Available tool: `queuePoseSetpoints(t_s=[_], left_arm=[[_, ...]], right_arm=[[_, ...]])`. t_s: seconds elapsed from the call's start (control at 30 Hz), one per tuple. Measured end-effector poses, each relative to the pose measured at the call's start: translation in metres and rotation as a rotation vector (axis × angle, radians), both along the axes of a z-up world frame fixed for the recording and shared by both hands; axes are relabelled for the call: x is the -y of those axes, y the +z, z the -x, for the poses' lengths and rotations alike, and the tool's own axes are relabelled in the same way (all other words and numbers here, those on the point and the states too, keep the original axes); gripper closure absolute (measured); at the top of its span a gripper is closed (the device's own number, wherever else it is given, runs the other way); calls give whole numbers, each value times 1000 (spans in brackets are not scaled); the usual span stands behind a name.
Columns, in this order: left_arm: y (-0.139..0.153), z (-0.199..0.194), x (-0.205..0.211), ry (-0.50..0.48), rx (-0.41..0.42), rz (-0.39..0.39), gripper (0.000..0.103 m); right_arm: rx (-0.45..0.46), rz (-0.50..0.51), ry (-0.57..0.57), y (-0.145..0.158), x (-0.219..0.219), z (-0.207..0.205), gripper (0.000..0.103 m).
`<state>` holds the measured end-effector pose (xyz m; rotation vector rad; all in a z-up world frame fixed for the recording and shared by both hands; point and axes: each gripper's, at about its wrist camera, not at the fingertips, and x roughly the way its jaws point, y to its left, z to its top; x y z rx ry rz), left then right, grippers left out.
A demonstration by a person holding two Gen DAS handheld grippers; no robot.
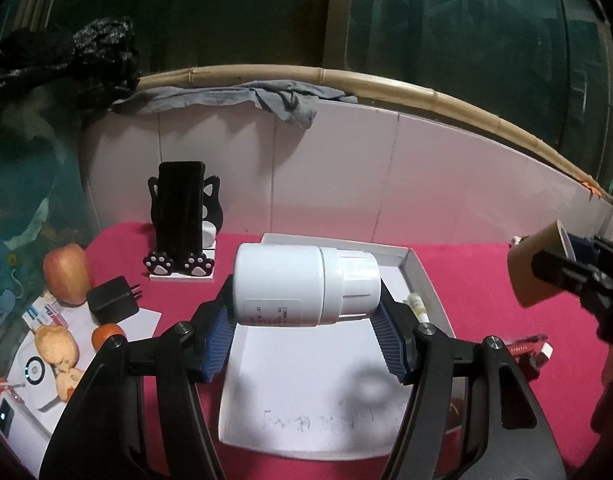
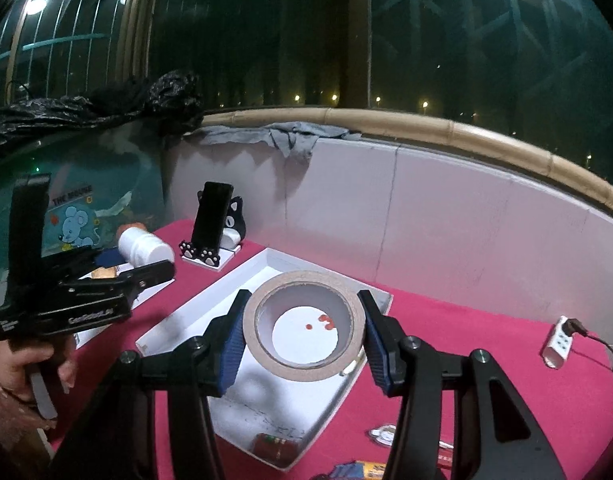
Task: Organize rigid objects
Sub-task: 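Carry pill bottle and tape roll into the tray and release both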
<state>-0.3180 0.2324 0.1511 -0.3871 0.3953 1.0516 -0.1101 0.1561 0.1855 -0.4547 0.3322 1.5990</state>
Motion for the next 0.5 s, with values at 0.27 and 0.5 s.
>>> queuePoseSetpoints(t_s=[0.27,0.5], left_arm=[[-17,-14,-39,31,7,74,40],[-50,-35,-77,46,-24,173,40]], right_arm=[[-50,62,-19,-12,-33,-2,51],[-59,174,-37,-50,-68,-1,51]])
